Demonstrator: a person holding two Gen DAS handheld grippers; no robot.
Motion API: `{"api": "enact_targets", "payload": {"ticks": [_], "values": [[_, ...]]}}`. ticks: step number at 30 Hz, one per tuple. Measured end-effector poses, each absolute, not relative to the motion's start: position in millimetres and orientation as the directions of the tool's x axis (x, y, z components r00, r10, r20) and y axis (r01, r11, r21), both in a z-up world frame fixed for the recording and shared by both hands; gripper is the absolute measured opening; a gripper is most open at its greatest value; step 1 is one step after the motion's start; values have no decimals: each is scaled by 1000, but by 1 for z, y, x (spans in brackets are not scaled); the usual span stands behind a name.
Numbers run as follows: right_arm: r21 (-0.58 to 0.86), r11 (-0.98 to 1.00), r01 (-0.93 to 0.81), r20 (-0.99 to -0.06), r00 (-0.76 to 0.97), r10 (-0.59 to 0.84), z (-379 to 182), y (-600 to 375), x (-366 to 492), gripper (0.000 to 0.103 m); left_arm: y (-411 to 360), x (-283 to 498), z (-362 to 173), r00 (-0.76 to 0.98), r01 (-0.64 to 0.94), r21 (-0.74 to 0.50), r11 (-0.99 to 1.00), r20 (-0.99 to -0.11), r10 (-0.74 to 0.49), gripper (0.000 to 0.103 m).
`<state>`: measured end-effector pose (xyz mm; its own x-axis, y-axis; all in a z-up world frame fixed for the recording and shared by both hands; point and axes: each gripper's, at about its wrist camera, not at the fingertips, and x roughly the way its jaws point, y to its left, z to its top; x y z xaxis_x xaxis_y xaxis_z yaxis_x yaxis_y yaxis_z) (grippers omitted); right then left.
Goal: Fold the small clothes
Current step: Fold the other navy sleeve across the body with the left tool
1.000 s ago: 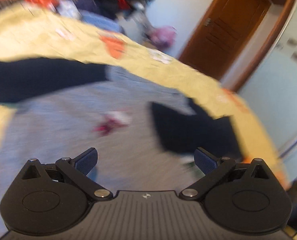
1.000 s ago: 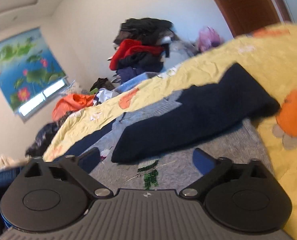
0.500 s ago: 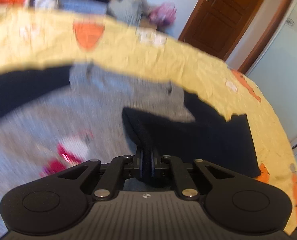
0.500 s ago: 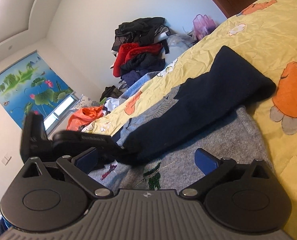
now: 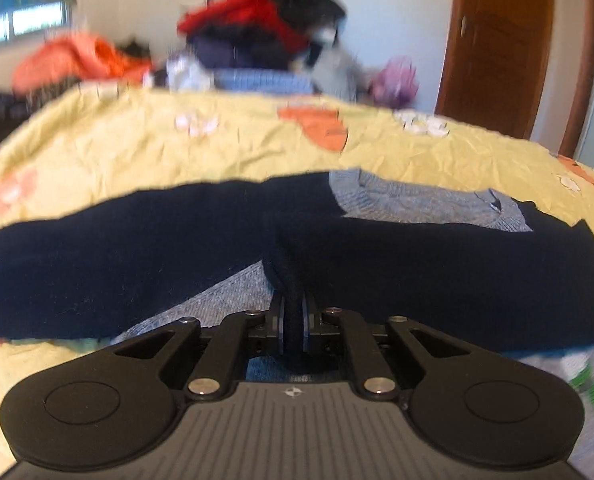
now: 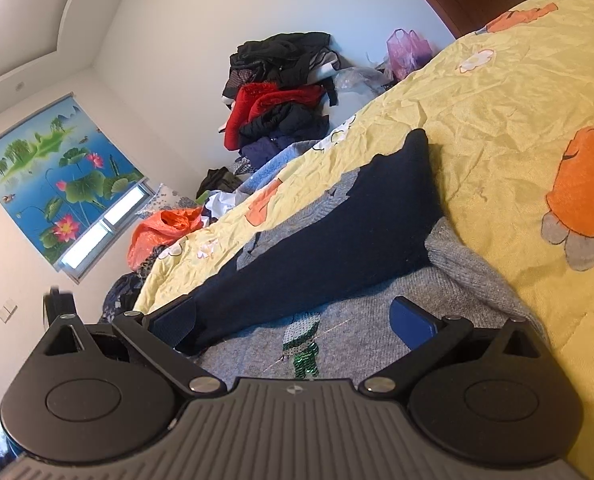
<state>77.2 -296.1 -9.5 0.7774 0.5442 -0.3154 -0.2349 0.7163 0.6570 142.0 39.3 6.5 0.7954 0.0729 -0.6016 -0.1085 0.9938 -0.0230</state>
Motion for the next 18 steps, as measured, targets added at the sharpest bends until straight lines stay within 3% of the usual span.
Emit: {"api": "enact_targets", "payload": {"ticks": [3,5,7,10,11,12,14,17,18], "values": [[571,772,-280,-256,833,491,19,-289,83,101,47,144,8,793,-115,-65,991,-607,52,7],[536,791,-296,-265,831,490,35,-281,110,102,58,144,7,794,-114,-144,983,-608,3,8],[460,845,-272,-359,814,457,37,-265,147,103,69,143,4,797,-112,-220,969,-602,-45,8],[271,946,-180,-586,749,310,14,-241,199,101,82,143,0,803,-113,-311,944,-587,-97,10],[236,956,-175,-623,728,287,3,-237,207,103,85,142,0,805,-115,-329,937,-583,-106,11],[174,960,-219,-584,762,280,-4,-231,201,103,87,140,1,809,-123,-340,933,-579,-104,13],[112,966,-234,-599,759,254,-7,-221,196,103,86,130,8,834,-169,-316,934,-550,-35,21],[94,969,-230,-606,758,239,-5,-217,198,103,79,113,24,895,-171,-326,930,-446,9,50],[84,970,-230,-609,758,232,-4,-216,199,103,75,113,29,906,-140,-347,927,-423,-22,69]]}}
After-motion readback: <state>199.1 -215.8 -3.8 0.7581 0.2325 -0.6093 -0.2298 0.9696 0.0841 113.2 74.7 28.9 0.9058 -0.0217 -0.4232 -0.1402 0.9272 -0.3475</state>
